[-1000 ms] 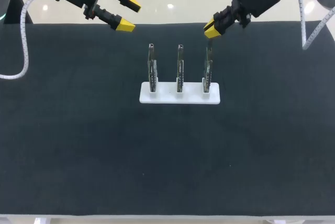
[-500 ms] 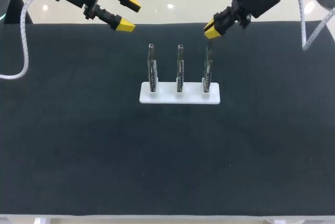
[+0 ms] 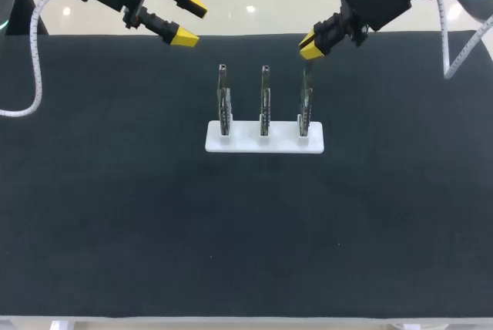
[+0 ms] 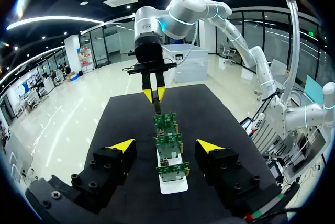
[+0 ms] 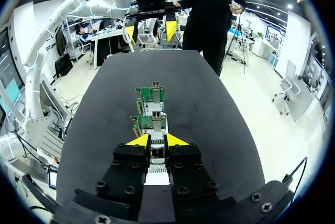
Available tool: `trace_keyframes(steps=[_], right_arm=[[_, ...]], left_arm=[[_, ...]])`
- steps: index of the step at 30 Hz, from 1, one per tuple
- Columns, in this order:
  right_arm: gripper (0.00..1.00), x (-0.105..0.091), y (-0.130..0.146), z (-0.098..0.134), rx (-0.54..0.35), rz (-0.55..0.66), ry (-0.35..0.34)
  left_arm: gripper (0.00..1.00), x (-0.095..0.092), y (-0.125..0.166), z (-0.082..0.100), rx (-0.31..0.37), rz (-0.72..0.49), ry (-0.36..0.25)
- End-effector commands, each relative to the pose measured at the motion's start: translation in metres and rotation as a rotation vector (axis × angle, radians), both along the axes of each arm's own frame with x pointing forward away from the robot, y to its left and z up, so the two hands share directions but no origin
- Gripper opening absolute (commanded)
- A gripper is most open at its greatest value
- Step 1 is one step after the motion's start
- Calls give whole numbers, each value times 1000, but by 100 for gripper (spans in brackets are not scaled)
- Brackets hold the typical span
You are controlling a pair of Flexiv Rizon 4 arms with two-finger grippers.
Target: Pick up the optical module with the left hand, and insert it into the network port with the right hand.
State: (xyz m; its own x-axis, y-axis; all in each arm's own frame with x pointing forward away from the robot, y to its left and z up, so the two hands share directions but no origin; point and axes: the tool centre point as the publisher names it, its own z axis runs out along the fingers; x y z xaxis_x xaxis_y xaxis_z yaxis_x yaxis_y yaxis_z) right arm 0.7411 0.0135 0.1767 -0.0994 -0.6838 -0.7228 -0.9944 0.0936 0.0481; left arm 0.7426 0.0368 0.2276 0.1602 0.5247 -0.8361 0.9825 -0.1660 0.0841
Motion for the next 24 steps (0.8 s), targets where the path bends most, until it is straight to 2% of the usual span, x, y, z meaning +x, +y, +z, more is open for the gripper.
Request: trace_keyframes(steps=[1, 12, 13, 14, 15, 24], right_arm=[[100, -3, -1, 4, 6, -14, 3], [100, -7, -5, 11, 1, -20, 16], [79, -6, -6, 11, 0, -18, 16], [44, -6, -6, 11, 0, -18, 17], [2, -6, -7, 11, -2, -17, 17], [0, -8, -8, 11, -13, -18, 16]], left_arm=[[100, 0, 0, 0, 4, 0, 1], [100, 0, 0, 0, 4, 0, 1], [100, 0, 0, 0, 4, 0, 1], [100, 0, 0, 0, 4, 0, 1], [100, 0, 0, 0, 4, 0, 1], [100, 0, 0, 0, 4, 0, 1]])
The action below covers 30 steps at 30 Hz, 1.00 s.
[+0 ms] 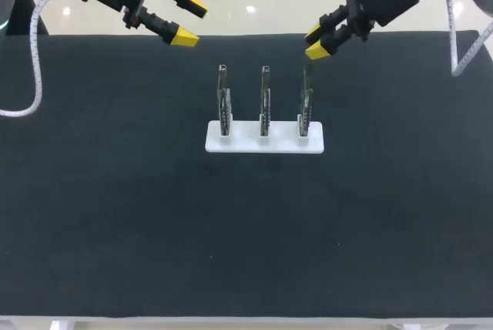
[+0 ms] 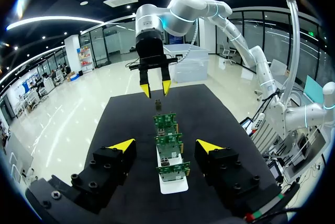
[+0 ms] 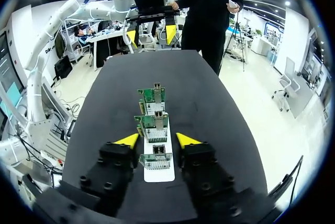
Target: Pick up the optical module with the left hand, and insert it into the network port with the right hand.
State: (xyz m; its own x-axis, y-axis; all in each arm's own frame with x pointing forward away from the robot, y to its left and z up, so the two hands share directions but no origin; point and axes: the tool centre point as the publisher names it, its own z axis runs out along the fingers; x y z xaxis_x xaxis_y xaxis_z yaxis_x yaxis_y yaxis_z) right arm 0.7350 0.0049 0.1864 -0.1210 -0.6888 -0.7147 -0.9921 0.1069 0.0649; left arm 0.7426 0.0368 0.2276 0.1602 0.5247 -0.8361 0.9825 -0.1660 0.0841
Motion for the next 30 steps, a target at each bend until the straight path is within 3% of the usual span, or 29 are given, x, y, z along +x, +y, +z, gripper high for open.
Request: trace_keyframes(steps=[1, 30], right_arm=[[0, -3, 1, 1, -7, -7, -3], [0, 0, 4, -21, 29, -9, -19]], left_arm=[[100, 0, 0, 0, 4, 0, 1], [100, 0, 0, 0, 4, 0, 1]])
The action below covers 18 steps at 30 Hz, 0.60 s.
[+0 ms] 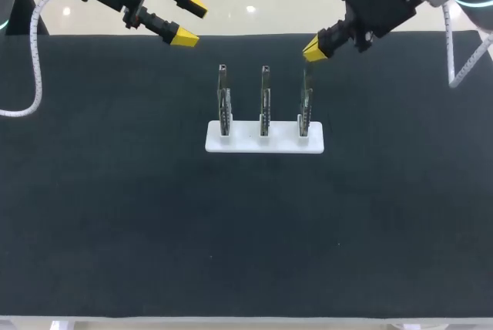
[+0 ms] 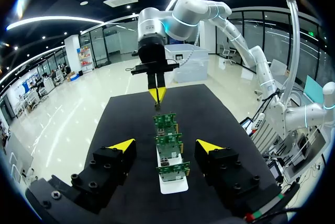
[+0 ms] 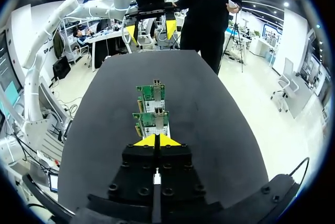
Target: Pick up the optical module with the left hand, and insert it into the network port with the right hand.
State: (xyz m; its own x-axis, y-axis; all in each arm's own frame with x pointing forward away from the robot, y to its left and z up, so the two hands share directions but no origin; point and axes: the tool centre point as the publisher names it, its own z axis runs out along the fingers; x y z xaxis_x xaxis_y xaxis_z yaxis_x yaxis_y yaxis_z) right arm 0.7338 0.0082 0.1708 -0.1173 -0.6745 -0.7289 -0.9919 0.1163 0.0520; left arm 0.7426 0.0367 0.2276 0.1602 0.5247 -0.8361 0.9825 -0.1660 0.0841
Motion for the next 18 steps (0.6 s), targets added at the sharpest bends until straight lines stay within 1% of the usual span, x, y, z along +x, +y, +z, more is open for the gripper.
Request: trace_keyframes(steps=[1, 10, 18], right_arm=[[0, 2, 1, -7, 12, 2, -6], [0, 4, 1, -18, 27, 6, -24], [0, 3, 1, -22, 26, 9, -24]], left_arm=[[100, 0, 0, 0, 4, 0, 1], [100, 0, 0, 0, 4, 0, 1], [100, 0, 0, 0, 4, 0, 1]])
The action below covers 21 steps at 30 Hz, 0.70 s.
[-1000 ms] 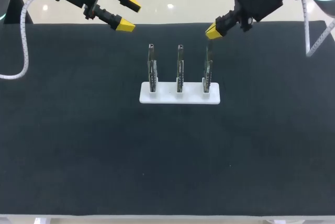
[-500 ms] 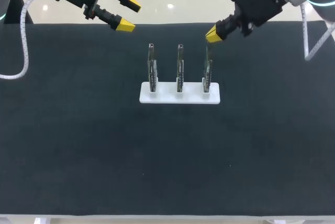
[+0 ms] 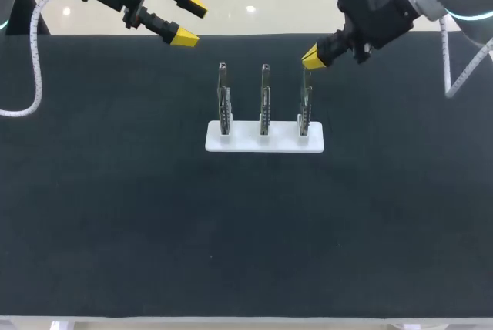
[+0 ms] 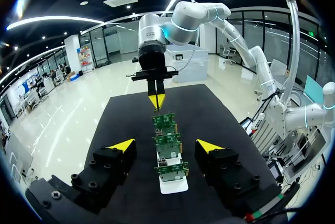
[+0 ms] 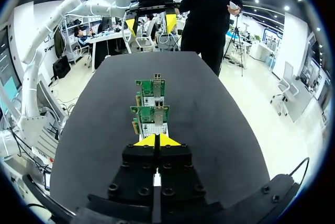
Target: Pick up the optical module with the left hand, and insert it into the network port with the right hand.
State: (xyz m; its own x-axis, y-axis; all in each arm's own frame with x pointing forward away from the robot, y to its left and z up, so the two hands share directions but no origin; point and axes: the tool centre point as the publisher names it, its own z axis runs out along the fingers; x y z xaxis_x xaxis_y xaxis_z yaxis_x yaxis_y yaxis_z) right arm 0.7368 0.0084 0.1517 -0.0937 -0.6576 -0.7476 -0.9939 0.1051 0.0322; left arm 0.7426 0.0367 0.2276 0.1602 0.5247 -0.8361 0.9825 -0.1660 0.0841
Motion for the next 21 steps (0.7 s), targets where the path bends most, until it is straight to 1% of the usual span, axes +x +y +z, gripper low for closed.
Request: trace_keyframes(steps=[1, 11, 21], right_arm=[[0, 0, 0, -3, 2, -1, -1], [0, -2, 1, -7, 7, 11, 14], [0, -5, 1, -12, 11, 10, 13]], left_arm=[[100, 0, 0, 0, 4, 0, 1], [100, 0, 0, 0, 4, 0, 1], [100, 0, 0, 0, 4, 0, 1]])
